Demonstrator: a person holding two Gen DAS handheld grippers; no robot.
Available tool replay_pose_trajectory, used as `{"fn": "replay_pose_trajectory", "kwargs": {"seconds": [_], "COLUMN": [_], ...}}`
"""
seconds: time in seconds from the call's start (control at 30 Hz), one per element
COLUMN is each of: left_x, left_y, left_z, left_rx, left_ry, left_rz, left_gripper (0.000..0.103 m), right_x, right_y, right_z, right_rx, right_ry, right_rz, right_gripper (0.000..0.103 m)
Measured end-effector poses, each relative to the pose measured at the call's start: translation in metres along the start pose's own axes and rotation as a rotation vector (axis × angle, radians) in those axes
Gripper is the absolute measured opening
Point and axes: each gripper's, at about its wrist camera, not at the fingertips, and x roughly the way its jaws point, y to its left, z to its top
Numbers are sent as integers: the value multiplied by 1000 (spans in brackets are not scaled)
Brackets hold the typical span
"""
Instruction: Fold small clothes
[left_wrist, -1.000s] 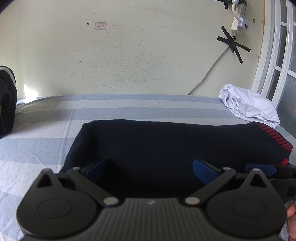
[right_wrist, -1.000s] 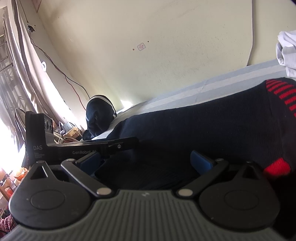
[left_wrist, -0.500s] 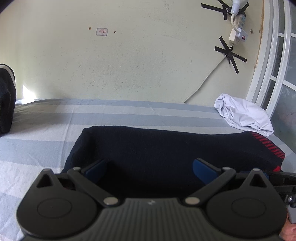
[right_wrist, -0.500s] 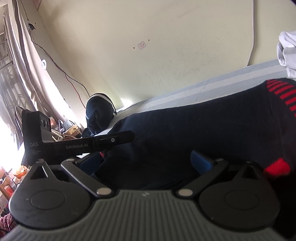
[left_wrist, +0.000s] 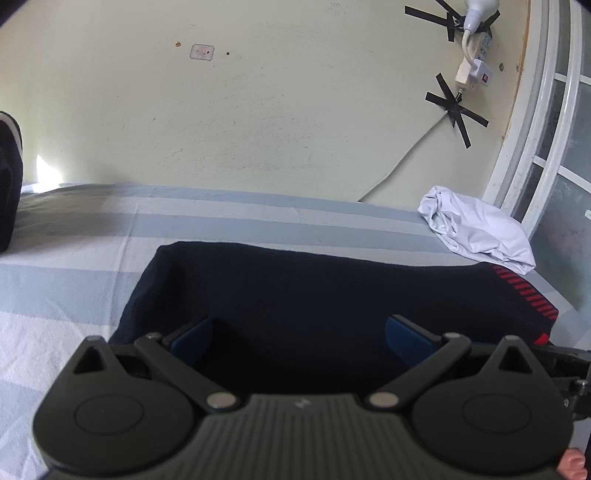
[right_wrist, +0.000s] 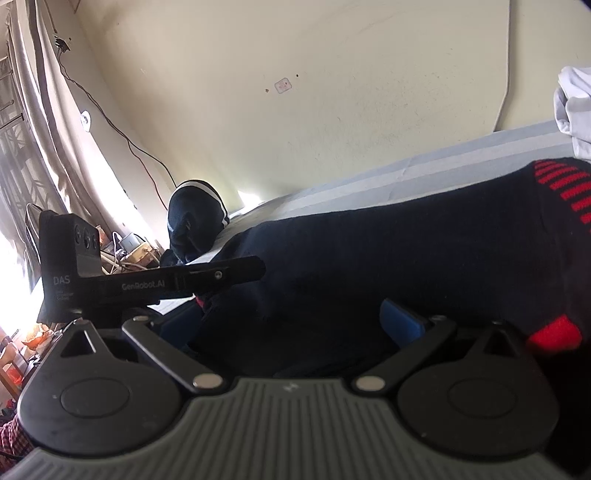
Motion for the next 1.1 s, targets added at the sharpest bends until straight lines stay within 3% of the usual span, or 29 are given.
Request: {"fn": "replay_pose_trajectory", "kwargs": {"seconds": [0.2,0.6,0.7,0.77,0.9,1.0,1.1], "left_x": [3,5,5,5,4,-4,-18], "left_y": [-7,-8,-8,-8,-8,-4,3], "left_z": [-2,-1,0,0,0,1,3], "left_rx": [38,41,41,43,46,21,-33], "left_ry": [12,23,23,23,20,-14,-71], "left_rz": [46,51,51,53,56,16,-115], "left_gripper": [103,103,103,103,103,103,103], "right_x": [0,-3,-18,-38,-89,-125,-145], "right_y": [-1,1,9,10,1,-18,-40], "right_z": [0,1,-3,-4,6,13,13], "right_rx": [-2,-8,-19,-1,47,134,239], "right_ry": [4,12,-29,-67,-176,-240,-243], "right_rz": [1,-14,-70,-67,-101,-154,-196], "right_gripper": [103,103,90,67,64,65,66]}}
